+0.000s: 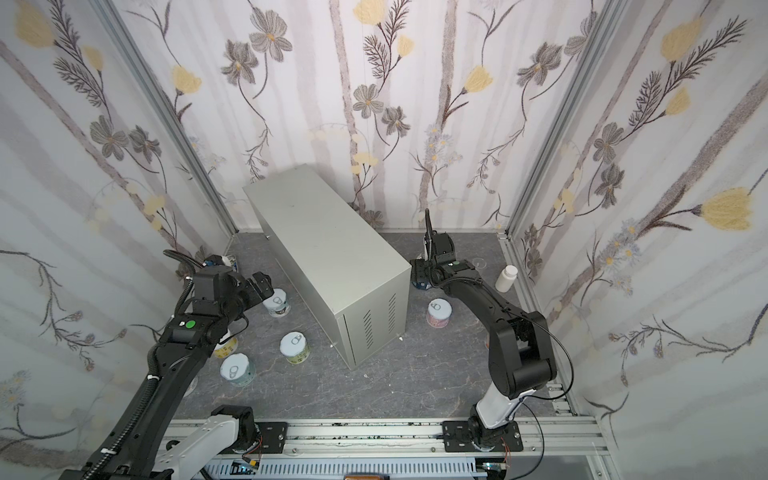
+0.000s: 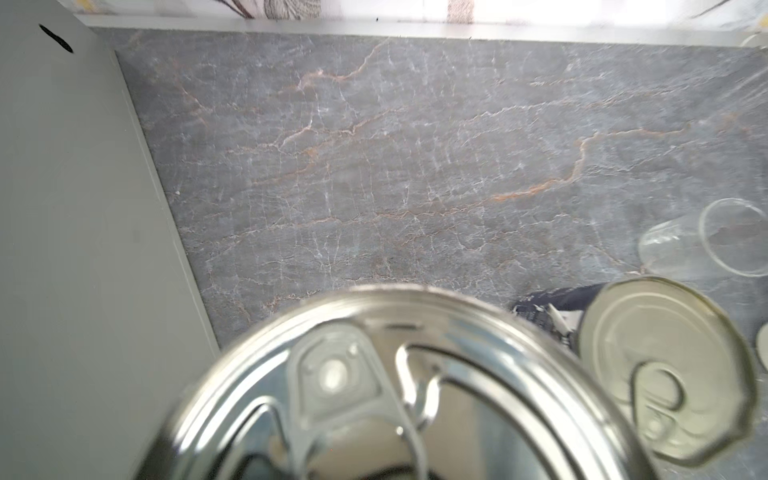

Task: Place and organize the canned foods onto the counter
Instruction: 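Lower the right gripper over the blue-labelled can and close on it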

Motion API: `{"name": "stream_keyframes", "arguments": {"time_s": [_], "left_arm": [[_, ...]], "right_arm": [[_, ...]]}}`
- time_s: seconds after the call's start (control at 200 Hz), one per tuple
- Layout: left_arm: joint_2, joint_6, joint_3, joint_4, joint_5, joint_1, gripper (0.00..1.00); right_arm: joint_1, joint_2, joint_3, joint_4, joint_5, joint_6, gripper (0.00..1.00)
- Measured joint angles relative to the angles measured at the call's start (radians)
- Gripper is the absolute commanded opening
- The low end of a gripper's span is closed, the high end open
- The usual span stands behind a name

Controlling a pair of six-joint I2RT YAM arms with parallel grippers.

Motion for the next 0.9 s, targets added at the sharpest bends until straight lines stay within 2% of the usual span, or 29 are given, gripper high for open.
{"name": "stream_keyframes", "arguments": {"time_s": [0.195, 0.56, 0.899], "left_arm": [[-0.020, 0.008, 0.023, -0.032, 0.029, -0.003, 1.00], [-0.027, 0.019, 0.157, -0.077, 0.057, -0.032, 1.00], [-0.033, -0.005, 0.231, -0.097, 0.039, -0.124, 1.00]], "right_arm": [[-0.007, -0.134, 0.031, -0.104, 0.015, 0.002, 0.47], [-0.010, -0.414, 0.050, -0.270, 0.032, -0.001, 0.47], [-0.006, -0.616, 0.103, -0.440, 0.021, -0.001, 0.46]]}}
